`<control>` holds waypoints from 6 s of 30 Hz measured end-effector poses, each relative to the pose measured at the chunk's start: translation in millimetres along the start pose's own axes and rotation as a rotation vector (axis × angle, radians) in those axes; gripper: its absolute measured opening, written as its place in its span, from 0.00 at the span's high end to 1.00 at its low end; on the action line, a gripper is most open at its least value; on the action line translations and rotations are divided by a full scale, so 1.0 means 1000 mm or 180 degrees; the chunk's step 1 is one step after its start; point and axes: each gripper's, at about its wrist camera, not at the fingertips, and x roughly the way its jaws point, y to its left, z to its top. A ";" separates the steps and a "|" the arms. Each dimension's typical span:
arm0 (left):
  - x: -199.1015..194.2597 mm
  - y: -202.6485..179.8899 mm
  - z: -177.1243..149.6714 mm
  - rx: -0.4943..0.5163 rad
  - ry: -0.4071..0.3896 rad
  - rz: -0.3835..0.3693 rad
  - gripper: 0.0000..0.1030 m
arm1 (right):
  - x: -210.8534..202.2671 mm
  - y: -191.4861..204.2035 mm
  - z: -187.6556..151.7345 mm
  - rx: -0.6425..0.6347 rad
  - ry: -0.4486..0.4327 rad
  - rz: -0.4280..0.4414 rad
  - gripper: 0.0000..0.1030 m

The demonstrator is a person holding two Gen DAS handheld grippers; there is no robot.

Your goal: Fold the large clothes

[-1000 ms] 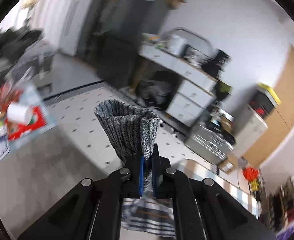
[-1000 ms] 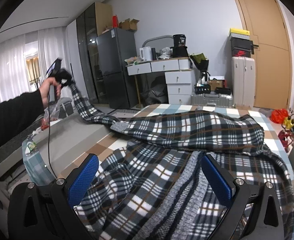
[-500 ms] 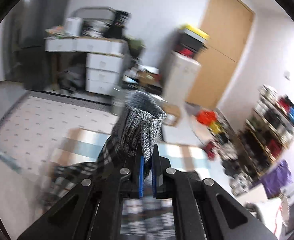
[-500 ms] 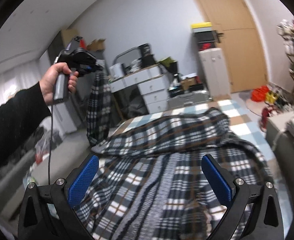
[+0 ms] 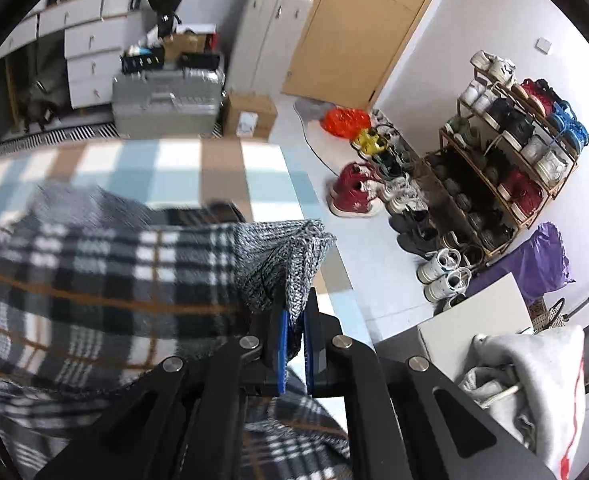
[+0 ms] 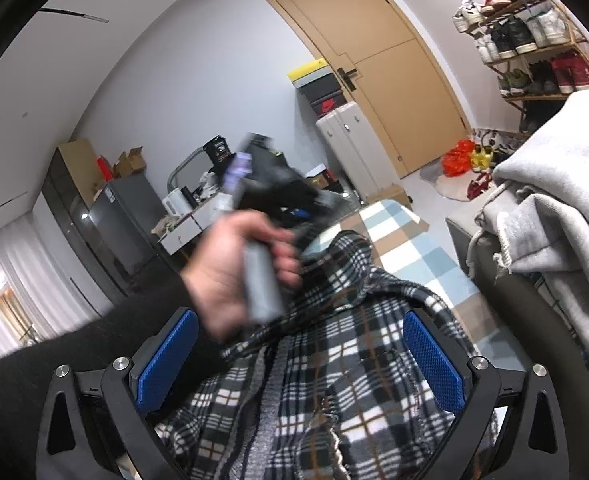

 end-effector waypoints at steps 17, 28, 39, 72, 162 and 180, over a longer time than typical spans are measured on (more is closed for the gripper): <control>-0.127 0.151 -0.004 0.0331 -0.0060 0.0149 0.29 | 0.013 0.001 -0.006 0.0103 0.0225 0.0015 0.00; -0.088 0.285 -0.059 -0.0504 0.0215 0.0242 0.30 | 0.031 0.027 -0.021 -0.0335 0.0383 -0.0118 0.00; -0.122 0.254 -0.059 -0.0257 0.0312 0.0070 0.29 | 0.052 0.023 -0.030 -0.0485 0.0620 -0.0298 0.00; -0.105 0.321 -0.089 -0.0651 0.0012 -0.0426 0.29 | 0.345 0.130 0.066 -0.1035 0.2105 -0.0777 0.00; 0.058 0.272 0.082 -0.0520 0.0750 0.0524 0.61 | 0.129 0.043 -0.048 -0.0646 0.1507 0.0264 0.00; -0.046 0.241 -0.002 0.0019 -0.0063 0.0009 0.94 | 0.118 0.048 -0.038 -0.0842 0.1217 -0.0118 0.00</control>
